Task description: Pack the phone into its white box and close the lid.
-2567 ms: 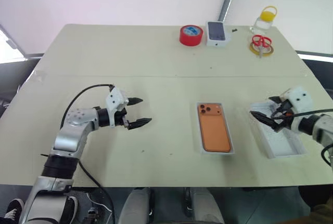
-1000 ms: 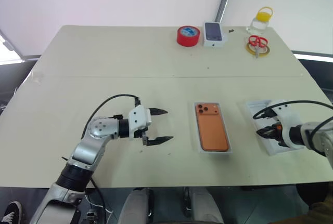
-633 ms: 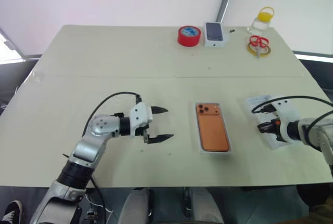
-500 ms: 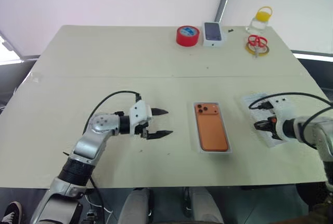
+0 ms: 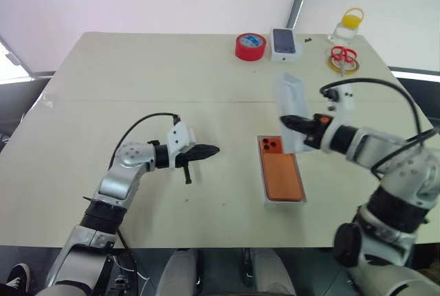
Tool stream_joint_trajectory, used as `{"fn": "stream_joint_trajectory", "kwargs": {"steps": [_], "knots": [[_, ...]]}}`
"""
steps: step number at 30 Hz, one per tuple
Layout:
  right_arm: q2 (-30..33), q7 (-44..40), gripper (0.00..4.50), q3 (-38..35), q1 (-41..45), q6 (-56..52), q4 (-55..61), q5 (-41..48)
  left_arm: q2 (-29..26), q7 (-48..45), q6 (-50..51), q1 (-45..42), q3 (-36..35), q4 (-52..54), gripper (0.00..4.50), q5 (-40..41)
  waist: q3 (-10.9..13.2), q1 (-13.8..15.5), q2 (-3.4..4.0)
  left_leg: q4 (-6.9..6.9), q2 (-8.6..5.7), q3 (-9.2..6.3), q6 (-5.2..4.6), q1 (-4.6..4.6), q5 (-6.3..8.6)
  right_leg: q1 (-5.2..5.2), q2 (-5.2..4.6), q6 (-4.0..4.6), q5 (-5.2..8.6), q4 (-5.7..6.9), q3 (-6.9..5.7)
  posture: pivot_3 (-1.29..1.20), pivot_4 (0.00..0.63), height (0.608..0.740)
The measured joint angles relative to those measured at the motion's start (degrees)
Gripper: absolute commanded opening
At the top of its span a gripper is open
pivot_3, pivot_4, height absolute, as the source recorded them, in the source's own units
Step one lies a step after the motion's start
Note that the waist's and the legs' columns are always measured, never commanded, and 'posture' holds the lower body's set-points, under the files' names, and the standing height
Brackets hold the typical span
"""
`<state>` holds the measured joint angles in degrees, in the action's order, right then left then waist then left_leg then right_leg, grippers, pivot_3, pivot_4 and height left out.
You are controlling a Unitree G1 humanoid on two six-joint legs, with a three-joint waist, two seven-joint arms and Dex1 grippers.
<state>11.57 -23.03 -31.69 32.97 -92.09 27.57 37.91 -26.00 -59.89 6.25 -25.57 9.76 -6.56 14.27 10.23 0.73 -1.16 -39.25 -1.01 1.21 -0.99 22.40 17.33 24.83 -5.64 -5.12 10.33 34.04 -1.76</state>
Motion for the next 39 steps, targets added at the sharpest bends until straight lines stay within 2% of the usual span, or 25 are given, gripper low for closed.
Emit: {"fn": "stream_joint_trajectory", "kwargs": {"steps": [4,7,9,12,14,18,21,25,28,35,38,39], "knots": [[-9.4,4.3,0.00,-1.7,-6.1,0.0,2.7,15.7,1.3,1.7,1.9,0.0,-2.0,1.9,0.04,2.0,0.0,-0.3,0.03,-0.01,-0.02,0.03,0.00,-0.02,0.00,0.04,-0.05,0.00,0.00,0.01,0.05,0.00,0.150,0.740],[-10.0,9.9,0.00,-1.8,-9.9,0.0,2.7,27.4,1.3,2.0,3.6,0.0,-4.2,3.6,0.04,4.7,0.0,-0.3,0.05,0.00,-0.02,-0.01,0.01,-0.04,0.00,0.04,-0.05,0.01,0.01,0.01,0.04,0.00,0.150,0.740],[-7.7,16.2,0.00,-0.3,-13.7,1.8,1.2,39.1,1.4,2.7,4.3,0.0,-5.2,4.3,0.04,5.7,0.0,-0.4,0.06,0.02,-0.02,0.01,0.00,-0.04,0.00,0.05,-0.05,0.01,0.01,0.01,0.05,0.00,0.150,0.740],[2.9,27.6,0.00,7.8,-20.7,13.7,-1.9,61.2,2.6,4.0,7.4,0.1,-6.5,6.2,0.04,8.6,0.1,-0.5,0.07,0.01,-0.09,0.05,0.00,-0.03,0.00,0.03,-0.18,0.02,0.03,-0.04,0.05,0.00,0.150,0.740],[7.0,31.4,0.00,13.0,-24.1,20.8,-1.8,69.3,2.9,4.5,8.7,0.2,-7.0,8.1,0.04,10.2,0.1,-0.8,0.05,0.01,-0.07,0.06,0.00,-0.05,0.00,0.01,-0.15,0.05,0.07,-0.06,0.05,0.00,0.150,0.740],[13.7,33.0,0.00,21.5,-29.6,27.7,-1.2,72.7,3.6,5.1,8.7,2.1,-6.9,11.7,0.04,10.3,0.1,-1.5,0.05,0.02,0.00,0.06,-0.01,-0.05,0.01,0.00,-0.01,-0.05,0.07,-0.05,0.08,0.00,0.150,0.740],[16.9,33.4,0.00,25.5,-30.0,31.1,-1.6,73.1,3.5,4.7,8.5,4.8,-5.4,12.5,0.04,10.0,0.1,-1.4,0.05,0.02,0.03,0.07,-0.01,-0.05,0.01,0.01,0.04,-0.01,0.10,-0.06,0.08,0.00,0.150,0.740],[18.7,34.3,0.00,27.5,-26.8,33.5,-5.1,73.2,1.7,2.4,8.2,6.5,-1.3,11.7,0.04,7.9,0.1,-1.2,0.03,0.01,0.03,0.07,-0.01,-0.03,0.00,-0.01,0.04,0.16,0.20,-0.17,0.09,0.00,0.150,0.740],[19.2,35.2,0.00,28.6,-24.5,34.8,-8.0,73.4,0.7,1.0,8.0,6.3,-1.3,9.1,0.04,7.3,0.1,-1.1,0.04,0.01,0.04,0.07,-0.01,-0.02,0.01,-0.01,0.04,0.17,0.20,-0.18,0.09,0.00,0.150,0.740],[21.1,38.4,0.00,30.3,-20.5,36.9,-11.0,72.7,4.7,0.4,4.1,3.9,2.3,3.5,0.04,4.2,0.0,-0.2,0.02,0.00,0.04,0.07,-0.02,-0.01,0.00,-0.09,0.03,0.18,0.19,-0.36,0.09,0.00,0.150,0.740],[21.1,38.0,0.87,30.4,-20.3,37.5,-12.3,72.2,7.3,1.0,3.3,0.7,2.4,-0.4,0.00,3.6,0.0,0.2,-0.01,-0.03,0.04,0.05,-0.02,-0.03,0.00,-0.21,0.03,0.18,0.19,-0.48,0.06,0.00,0.150,0.740],[21.2,37.9,1.35,30.3,-20.4,37.6,-13.1,72.4,8.1,1.1,2.9,-0.1,2.4,-1.5,0.00,3.5,0.0,0.1,0.00,-0.03,0.04,0.06,-0.02,-0.03,0.00,-0.23,0.02,0.18,0.18,-0.55,0.06,0.00,0.150,0.740]]}}
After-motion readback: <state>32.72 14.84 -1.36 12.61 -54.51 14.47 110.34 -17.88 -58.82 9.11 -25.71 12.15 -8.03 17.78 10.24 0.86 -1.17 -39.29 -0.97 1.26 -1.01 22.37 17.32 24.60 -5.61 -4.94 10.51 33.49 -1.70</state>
